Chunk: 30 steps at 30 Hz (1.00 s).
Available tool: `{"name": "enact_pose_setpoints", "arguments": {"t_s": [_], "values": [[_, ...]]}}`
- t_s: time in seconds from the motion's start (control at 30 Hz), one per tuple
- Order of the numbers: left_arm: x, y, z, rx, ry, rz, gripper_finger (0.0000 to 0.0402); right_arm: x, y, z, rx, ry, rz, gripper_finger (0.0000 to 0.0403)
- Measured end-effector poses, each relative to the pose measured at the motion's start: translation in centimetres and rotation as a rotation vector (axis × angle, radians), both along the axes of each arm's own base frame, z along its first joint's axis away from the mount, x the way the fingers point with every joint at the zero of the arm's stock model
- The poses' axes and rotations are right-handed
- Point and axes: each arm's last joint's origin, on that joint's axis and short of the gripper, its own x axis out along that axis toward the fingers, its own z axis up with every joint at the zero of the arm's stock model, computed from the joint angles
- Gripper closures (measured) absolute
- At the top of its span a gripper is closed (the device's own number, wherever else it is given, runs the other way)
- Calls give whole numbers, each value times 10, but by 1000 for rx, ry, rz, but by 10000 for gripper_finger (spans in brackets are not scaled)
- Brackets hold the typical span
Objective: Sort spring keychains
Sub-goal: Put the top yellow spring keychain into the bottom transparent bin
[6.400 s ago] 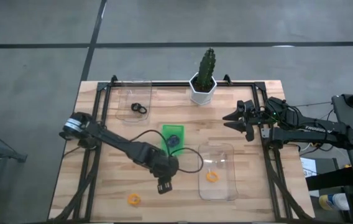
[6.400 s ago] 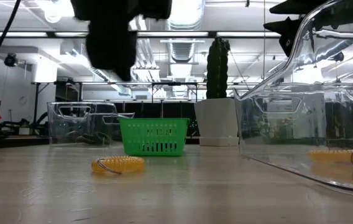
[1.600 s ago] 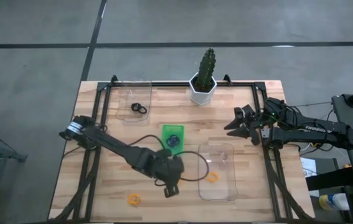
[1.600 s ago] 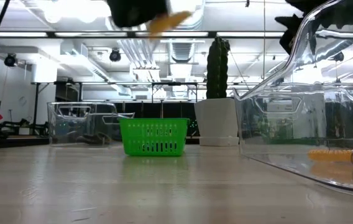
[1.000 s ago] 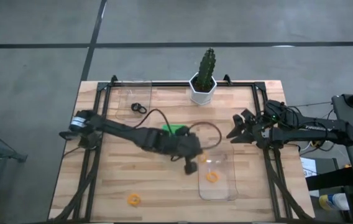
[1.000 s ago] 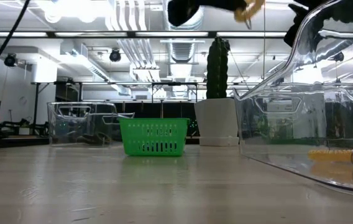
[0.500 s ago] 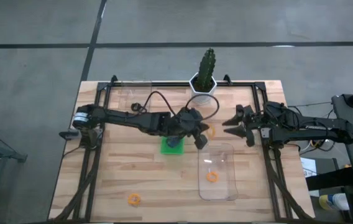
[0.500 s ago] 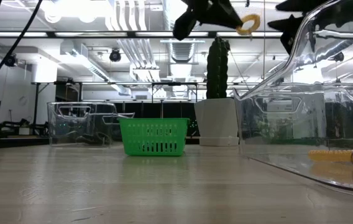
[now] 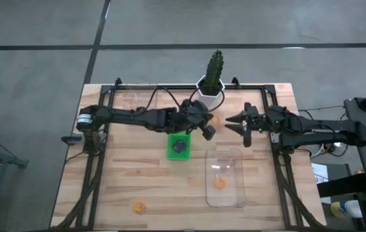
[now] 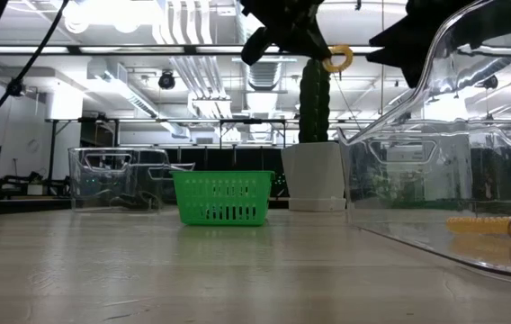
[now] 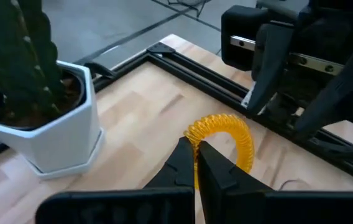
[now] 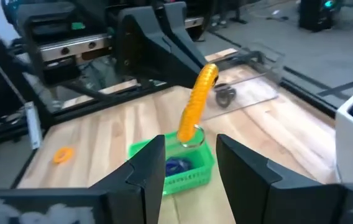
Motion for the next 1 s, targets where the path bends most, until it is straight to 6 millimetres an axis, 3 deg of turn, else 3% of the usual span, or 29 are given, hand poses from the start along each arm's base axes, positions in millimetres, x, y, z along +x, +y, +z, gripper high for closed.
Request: {"name": "enact_pose_setpoints", "arguments": {"t_s": [0.67, 1.0], "values": [[-2, 9, -2, 89, 70, 7, 401, 45, -11, 12, -96, 83, -103, 261], [-2, 9, -2, 84, 69, -7, 401, 53, -14, 6, -92, 120, -112, 271]]}}
